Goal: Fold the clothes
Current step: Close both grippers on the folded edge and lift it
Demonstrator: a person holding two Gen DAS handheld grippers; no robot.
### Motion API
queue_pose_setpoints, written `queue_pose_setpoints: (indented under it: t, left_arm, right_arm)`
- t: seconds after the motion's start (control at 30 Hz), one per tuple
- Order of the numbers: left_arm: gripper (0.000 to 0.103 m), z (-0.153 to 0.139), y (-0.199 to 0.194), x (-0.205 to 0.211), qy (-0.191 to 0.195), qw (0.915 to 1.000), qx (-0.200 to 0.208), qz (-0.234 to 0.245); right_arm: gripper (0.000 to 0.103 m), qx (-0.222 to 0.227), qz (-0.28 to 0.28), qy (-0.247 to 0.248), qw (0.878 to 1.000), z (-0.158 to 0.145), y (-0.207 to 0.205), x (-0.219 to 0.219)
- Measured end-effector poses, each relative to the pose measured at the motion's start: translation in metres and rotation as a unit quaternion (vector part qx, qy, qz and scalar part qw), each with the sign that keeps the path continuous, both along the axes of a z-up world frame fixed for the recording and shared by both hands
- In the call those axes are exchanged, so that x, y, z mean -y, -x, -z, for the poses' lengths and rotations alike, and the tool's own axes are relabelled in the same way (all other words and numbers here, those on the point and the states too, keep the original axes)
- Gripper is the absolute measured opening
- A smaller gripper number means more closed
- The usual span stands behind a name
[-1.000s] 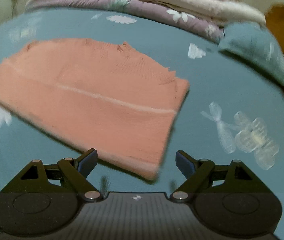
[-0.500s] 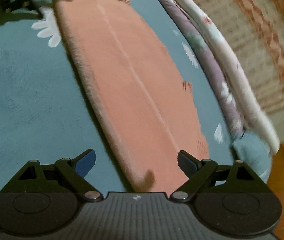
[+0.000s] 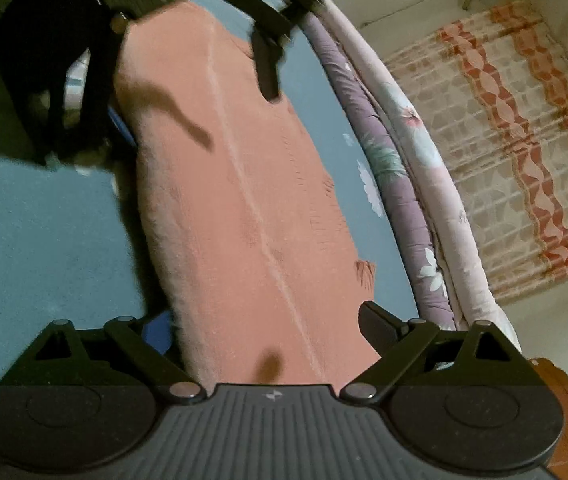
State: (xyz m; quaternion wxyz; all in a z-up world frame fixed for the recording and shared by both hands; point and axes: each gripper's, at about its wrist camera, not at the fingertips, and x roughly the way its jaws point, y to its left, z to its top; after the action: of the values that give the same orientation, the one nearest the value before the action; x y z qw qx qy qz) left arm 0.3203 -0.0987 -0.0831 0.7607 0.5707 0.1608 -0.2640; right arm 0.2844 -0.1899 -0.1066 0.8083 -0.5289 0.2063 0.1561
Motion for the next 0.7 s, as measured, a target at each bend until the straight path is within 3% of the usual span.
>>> queue_pose_setpoints:
  t: [0.13,0.27,0.5,0.6,0.7]
  left_arm:
    - [0.084,0.004,0.001,-0.03,-0.026,0.9993,0.014,-0.023]
    - [0.086,0.005,-0.004,-0.043,-0.024,0.9983,0.017,-0.05]
    - [0.084,0.012,-0.018,0.007,-0.022,0.9991,0.03,-0.019]
    - [0.088,0.011,-0.024,0.005,-0.022,0.9992,0.027,-0.018]
    - [0.088,0.01,-0.029,-0.019,-0.013,0.9982,0.019,-0.055]
  right_arm:
    - [0.097,0.002,0.049,0.005,0.999,0.001,0.004,0.035]
    - [0.097,0.002,0.098,0.014,0.995,0.003,0.004,0.065]
    - [0.097,0.018,0.077,0.003,0.997,0.006,-0.025,0.025]
    - [0.097,0.009,0.082,-0.018,0.996,0.003,-0.027,0.029]
    - [0.097,0.005,0.107,-0.01,0.994,0.003,-0.022,0.056]
